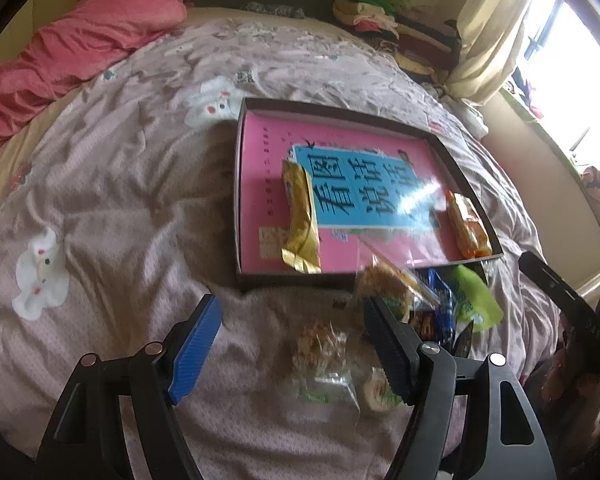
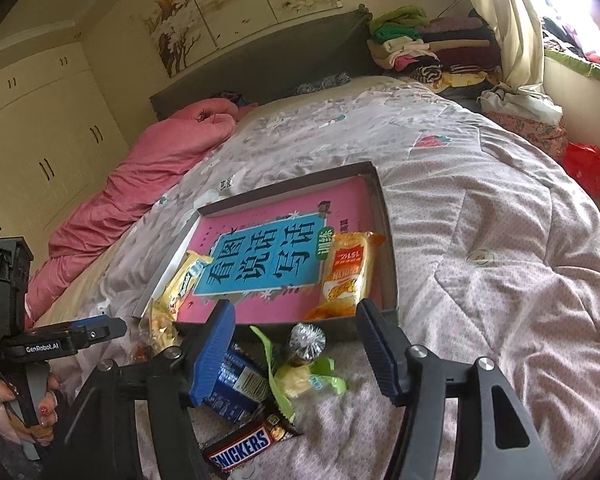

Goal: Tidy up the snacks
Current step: 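Move the left tool to the clear pastry bag while the right tool approaches the silver-foil cup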

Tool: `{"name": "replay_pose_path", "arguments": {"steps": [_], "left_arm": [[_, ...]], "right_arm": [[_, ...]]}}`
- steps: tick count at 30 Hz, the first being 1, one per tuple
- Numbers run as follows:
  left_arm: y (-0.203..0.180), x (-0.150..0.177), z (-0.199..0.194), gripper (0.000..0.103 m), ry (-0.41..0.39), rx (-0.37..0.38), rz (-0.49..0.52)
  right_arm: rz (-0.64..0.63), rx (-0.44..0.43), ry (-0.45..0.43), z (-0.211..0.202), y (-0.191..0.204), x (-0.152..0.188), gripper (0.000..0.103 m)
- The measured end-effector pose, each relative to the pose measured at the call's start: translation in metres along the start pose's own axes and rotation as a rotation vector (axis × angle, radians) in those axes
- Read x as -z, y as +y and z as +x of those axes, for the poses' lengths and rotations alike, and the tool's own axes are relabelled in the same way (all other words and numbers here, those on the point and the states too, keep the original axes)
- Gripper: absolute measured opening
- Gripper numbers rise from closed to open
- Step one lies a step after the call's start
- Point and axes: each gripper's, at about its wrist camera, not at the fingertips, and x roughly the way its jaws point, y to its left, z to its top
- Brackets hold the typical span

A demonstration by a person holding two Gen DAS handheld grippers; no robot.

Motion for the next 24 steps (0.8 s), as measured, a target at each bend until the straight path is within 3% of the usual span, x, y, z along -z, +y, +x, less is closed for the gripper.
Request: {"name": "replay_pose_path", "arguments": {"steps": [8,24], "left_arm": [[-0.012,0.014,0.006,0.076,0.049,0.021,0.036],[-0.02,0.024,0.021,0.076,0.088,-0.014,0.077]], "right_arm": [[0.001,-0.004,0.017,0.0,0.002,0.004,0.066],[0.028,0.006,0.066,0.007,-0.002,0.011,0.066]]}}
